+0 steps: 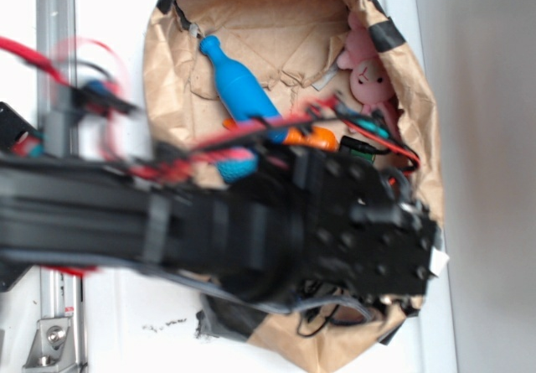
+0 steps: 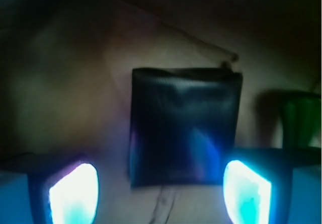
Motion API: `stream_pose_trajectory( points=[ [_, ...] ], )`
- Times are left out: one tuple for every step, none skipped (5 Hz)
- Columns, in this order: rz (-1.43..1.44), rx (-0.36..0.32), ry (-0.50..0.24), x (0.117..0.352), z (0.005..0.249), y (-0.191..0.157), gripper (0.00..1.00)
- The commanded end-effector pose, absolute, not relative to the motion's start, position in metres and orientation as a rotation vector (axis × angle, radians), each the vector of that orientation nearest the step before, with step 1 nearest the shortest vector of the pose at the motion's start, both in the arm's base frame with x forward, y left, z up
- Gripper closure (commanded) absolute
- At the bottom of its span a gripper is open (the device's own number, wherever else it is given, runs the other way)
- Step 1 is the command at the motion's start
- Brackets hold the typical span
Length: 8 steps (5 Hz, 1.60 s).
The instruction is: Grab the black box.
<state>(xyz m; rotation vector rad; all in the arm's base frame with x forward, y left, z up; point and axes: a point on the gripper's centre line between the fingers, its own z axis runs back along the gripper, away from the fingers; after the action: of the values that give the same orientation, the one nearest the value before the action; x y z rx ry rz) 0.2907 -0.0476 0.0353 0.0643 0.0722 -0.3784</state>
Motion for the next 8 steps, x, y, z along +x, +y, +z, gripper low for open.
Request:
stream_pose_trajectory(
  points=[
    [-0.332,0.106,0.089,0.312,0.005,-0.039,0.0],
    [-0.262,0.074,0.079,0.301,0.031,-0.011,1.0],
    [-0.192,0.056,-0.034,0.279,0.079,0.013,1.0],
    [-0.145,0.068,-0.082,0.261,0.128,0.022,1.0],
    [-0.101,0.027,-0.082,0.243,0.178,0.015,1.0],
    [-0.134,0.015,-0.013,0.248,0.205,-0.002,1.0],
    [-0.078,0.095,-0.015,0.252,0.202,-0.017,1.0],
    [-0.081,0.129,-0.008,0.249,0.185,-0.014,0.79]
  ],
)
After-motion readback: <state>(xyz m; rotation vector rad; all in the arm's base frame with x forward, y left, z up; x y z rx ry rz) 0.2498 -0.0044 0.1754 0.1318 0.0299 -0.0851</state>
